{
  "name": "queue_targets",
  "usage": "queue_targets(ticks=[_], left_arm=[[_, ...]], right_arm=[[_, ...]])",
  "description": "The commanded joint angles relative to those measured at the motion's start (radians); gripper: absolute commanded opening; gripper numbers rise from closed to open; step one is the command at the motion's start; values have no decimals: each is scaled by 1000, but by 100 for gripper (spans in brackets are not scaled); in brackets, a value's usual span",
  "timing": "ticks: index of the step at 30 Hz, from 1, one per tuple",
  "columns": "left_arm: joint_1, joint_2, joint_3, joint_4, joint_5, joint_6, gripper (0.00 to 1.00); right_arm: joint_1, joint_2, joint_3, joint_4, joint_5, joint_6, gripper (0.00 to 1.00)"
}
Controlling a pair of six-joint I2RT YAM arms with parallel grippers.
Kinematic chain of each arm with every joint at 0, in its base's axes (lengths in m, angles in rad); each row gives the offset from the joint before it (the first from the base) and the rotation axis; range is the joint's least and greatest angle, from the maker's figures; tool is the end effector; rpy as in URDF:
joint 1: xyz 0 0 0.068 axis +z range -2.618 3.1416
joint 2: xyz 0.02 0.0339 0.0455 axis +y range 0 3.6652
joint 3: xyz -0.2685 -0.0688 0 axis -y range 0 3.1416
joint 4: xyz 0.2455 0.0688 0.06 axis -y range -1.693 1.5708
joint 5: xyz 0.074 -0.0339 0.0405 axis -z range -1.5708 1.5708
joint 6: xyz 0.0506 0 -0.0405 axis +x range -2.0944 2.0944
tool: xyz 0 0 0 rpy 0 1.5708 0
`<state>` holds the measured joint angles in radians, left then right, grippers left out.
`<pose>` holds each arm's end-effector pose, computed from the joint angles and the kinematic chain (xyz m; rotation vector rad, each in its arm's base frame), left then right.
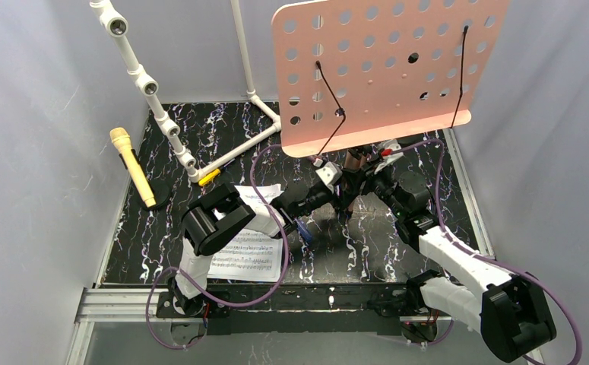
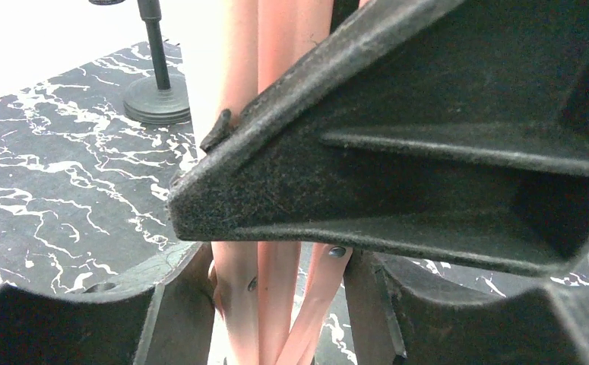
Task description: Pack up the instrument practice props
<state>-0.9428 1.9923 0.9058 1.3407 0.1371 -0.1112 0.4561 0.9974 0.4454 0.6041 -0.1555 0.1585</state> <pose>0.2396 -0.3418 0.2004 0.6697 1.2134 -0.9797 0.2108 0.1122 0.2679 -0.3545 1.5093 0.6071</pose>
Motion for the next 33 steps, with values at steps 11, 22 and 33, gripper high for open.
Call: queue_targets(ticks=[11,22,33], left_arm=[[1,-16,-25,83,5,23,0],[1,-15,-22,83,17,25,0],[2,-25,-26,81,24,39,0]], right_arm=[[37,-103,191,12,-60,9,83],[38,-120,253,131,-42,12,87],[38,-156,167,263,-3,42,88]])
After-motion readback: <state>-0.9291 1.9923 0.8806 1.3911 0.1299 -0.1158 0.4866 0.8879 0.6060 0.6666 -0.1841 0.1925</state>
